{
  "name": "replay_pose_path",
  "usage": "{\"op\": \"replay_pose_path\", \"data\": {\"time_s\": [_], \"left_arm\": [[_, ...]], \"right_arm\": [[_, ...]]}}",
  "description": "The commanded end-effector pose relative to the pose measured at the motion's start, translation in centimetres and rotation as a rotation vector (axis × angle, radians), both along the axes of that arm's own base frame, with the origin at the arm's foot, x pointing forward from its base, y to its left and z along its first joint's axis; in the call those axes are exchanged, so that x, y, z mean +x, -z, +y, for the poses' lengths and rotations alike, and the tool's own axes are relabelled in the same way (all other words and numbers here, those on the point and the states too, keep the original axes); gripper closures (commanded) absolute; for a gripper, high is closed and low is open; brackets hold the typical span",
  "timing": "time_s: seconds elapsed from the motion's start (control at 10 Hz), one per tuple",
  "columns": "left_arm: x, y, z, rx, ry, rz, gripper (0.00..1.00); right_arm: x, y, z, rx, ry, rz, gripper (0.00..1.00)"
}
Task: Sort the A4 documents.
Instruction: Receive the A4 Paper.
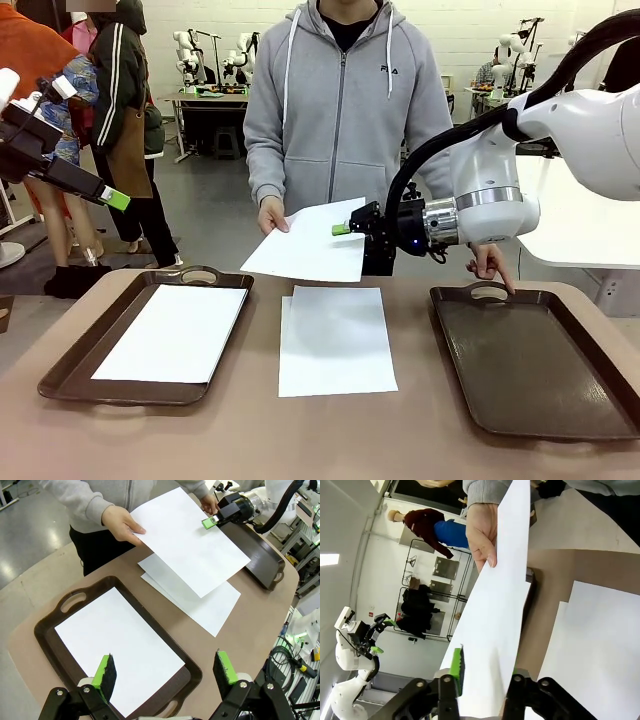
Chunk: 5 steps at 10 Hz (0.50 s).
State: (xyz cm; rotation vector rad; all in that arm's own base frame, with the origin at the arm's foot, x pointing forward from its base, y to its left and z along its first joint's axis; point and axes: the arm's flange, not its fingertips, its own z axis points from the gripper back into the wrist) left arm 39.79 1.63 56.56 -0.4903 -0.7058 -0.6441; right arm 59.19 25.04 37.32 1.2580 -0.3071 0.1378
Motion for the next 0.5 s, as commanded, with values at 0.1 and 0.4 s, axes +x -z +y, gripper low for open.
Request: {"op": "replay_pose_path", "data": {"time_s": [0.1, 0.4], "left_arm": [[-0.02, 0.00, -0.07, 0.004, 0.000, 0.000, 0.00], [-0.02, 0.00, -0.07, 0.004, 0.000, 0.000, 0.00]], "right_arm": [[0.04, 0.45, -0.13, 0.057, 0.015, 0.050, 0.88], [0.24, 0.49, -0.31, 0.060, 0.018, 0.070, 1.00]]}}
